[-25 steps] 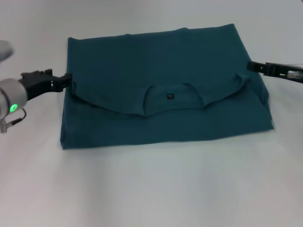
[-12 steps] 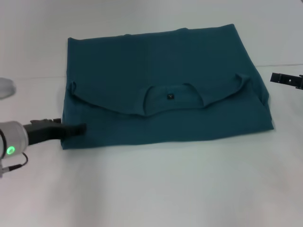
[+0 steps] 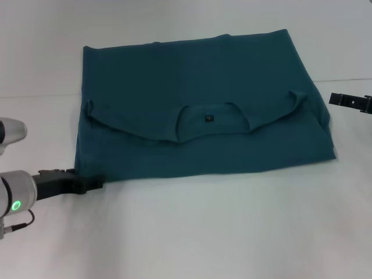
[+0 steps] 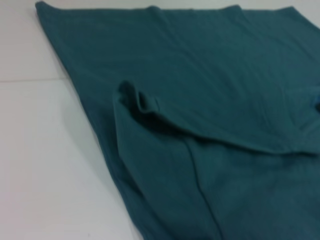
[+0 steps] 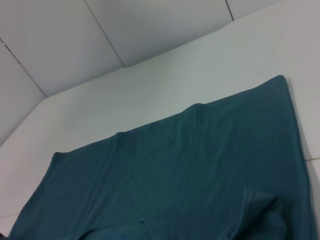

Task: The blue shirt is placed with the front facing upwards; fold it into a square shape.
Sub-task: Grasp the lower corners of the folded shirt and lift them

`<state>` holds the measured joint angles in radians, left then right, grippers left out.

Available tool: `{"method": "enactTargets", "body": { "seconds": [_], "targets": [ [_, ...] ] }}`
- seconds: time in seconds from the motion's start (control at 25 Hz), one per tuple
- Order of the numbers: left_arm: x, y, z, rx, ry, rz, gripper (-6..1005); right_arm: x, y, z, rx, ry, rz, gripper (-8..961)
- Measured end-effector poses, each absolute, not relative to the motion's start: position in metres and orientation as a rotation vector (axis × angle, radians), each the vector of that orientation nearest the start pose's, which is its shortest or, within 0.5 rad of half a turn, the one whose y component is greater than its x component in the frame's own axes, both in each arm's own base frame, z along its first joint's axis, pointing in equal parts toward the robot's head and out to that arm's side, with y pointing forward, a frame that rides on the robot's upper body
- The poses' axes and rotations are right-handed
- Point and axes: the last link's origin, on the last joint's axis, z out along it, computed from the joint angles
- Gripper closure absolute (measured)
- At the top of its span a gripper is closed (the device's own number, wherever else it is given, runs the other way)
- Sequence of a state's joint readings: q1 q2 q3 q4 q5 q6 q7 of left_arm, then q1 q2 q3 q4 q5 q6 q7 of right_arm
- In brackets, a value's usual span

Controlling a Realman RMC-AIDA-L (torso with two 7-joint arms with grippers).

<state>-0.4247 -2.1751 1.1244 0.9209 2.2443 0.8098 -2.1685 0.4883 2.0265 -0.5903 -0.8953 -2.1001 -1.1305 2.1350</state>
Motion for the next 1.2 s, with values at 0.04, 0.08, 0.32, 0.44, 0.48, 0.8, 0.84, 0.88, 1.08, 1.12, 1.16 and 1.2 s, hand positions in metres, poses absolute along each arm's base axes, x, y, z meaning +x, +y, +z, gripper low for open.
{"method": "enactTargets", "body": {
  "seconds": [0.04,0.08,0.32,0.44,0.48,0.8,0.84,0.88,1.08,1.12,1.16,1.2],
  "targets": [
    [-0.288,0.373,-0.028,-2.172,-1.135,-0.174,158,0.321,0.384,0.102,-1.914,1.320,0.601,107],
    [-0.289,0.373,-0.029,-2.177,-1.132,-0.163,167,0.321,0.384,0.102,-1.915,1.320,0.601,107],
    [-0.285,0.374,-0.029,-2.198,-1.112,-0.150,250,0.321,0.384,0.101,-1.917,1.318,0.599,108],
    [-0.283,0.376,-0.031,-2.209,-1.096,-0.140,359,0.321,0.383,0.102,-1.915,1.318,0.600,109],
    [-0.283,0.376,-0.032,-2.213,-1.091,-0.137,396,0.322,0.383,0.101,-1.915,1.320,0.600,109],
    [-0.274,0.381,-0.031,-2.234,-1.055,-0.133,716,0.317,0.379,0.117,-2.004,1.308,0.503,116],
    [-0.274,0.381,-0.030,-2.235,-1.053,-0.135,736,0.316,0.378,0.123,-2.024,1.314,0.462,116],
    [-0.274,0.381,-0.030,-2.238,-1.050,-0.134,755,0.316,0.378,0.131,-2.043,1.331,0.395,117],
    [-0.273,0.381,-0.027,-2.249,-1.029,-0.110,851,0.308,0.385,0.144,-2.104,1.342,0.173,119],
    [-0.272,0.381,-0.026,-2.252,-1.027,-0.110,870,0.305,0.387,0.141,-2.115,1.330,0.144,120],
    [-0.271,0.381,-0.026,-2.254,-1.025,-0.111,889,0.303,0.388,0.137,-2.132,1.324,0.109,120],
    [-0.271,0.381,-0.025,-2.255,-1.025,-0.111,903,0.302,0.389,0.133,-2.144,1.315,0.077,121]
  ]
}}
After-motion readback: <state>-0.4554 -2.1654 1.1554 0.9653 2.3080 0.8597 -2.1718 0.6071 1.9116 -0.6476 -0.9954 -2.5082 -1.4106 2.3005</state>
